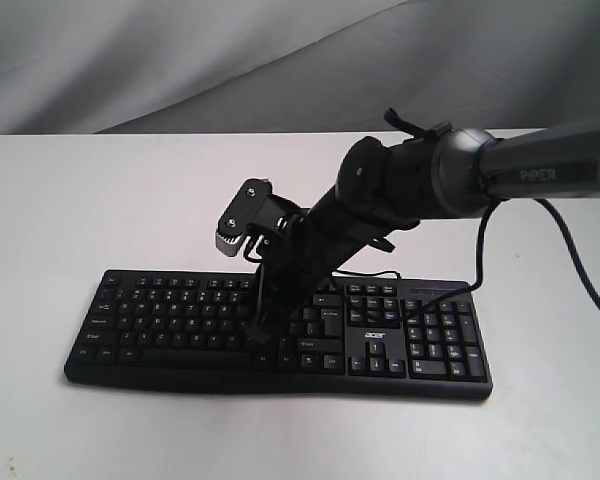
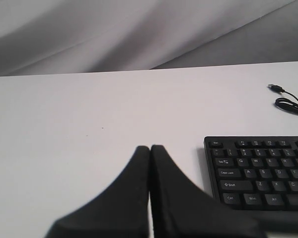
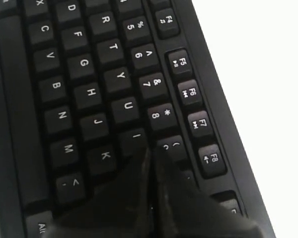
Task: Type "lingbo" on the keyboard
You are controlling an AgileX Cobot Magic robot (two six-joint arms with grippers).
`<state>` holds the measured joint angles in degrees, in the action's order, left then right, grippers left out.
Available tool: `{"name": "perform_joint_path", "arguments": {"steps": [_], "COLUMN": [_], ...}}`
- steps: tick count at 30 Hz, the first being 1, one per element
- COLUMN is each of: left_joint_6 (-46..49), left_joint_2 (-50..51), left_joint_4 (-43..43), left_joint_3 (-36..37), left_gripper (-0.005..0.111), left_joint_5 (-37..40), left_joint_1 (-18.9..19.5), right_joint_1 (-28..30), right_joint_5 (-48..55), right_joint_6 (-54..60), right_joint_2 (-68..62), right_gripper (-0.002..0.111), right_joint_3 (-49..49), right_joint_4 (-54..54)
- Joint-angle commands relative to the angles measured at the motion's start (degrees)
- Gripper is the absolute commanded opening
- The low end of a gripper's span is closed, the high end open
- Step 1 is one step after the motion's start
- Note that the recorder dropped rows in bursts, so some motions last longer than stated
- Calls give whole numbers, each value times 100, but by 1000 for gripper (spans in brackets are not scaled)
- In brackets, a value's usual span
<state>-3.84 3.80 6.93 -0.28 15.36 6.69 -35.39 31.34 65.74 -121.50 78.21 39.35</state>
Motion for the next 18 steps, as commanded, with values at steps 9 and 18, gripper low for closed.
{"name": "perform_joint_path", "arguments": {"steps": [9, 18], "left_joint_6": [-12, -12], "left_joint_2": [37, 37], "left_joint_4": [-21, -21], "left_joint_3": [28, 28], "left_gripper": [1, 1], "left_joint_5": [-34, -34], "left_joint_1": [-4, -4], "right_joint_1": [20, 12], "right_joint_5": [112, 345], "right_joint_6": [65, 115], "right_joint_2": [-206, 811], "right_gripper": [0, 0], "right_joint_3": [-44, -44], "right_joint_4": [124, 3]}}
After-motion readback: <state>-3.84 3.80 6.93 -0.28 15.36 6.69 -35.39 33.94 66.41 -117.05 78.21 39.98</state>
